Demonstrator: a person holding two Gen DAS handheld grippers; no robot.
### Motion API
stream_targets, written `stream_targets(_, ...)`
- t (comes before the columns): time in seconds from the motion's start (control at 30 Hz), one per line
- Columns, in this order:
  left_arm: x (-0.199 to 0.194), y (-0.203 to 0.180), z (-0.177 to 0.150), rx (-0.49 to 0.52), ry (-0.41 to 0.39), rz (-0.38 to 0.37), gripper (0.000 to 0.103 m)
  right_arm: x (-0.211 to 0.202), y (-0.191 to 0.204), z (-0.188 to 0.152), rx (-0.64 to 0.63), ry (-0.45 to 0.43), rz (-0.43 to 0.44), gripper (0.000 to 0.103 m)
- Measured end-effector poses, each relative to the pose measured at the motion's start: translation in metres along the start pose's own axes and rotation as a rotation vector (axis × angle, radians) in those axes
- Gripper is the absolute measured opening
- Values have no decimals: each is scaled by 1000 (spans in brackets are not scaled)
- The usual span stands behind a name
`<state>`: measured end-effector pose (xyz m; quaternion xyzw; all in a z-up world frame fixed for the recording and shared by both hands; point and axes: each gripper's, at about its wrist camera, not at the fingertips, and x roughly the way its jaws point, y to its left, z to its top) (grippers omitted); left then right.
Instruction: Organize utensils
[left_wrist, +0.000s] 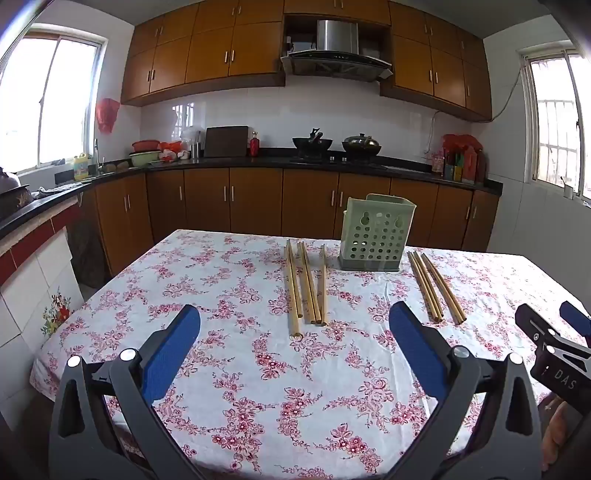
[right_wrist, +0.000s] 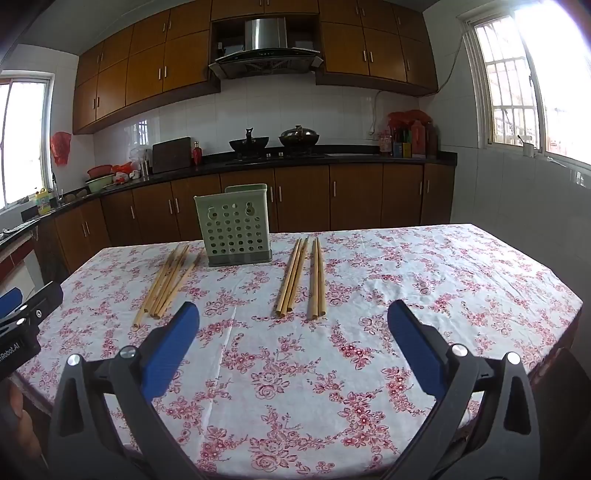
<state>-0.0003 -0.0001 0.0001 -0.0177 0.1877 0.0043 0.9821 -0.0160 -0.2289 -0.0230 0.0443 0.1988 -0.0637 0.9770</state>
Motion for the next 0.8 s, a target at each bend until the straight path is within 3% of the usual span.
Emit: stream_targets(0.8,0,0,0,-3,6,0,101,1,0,0,2,4,1,99)
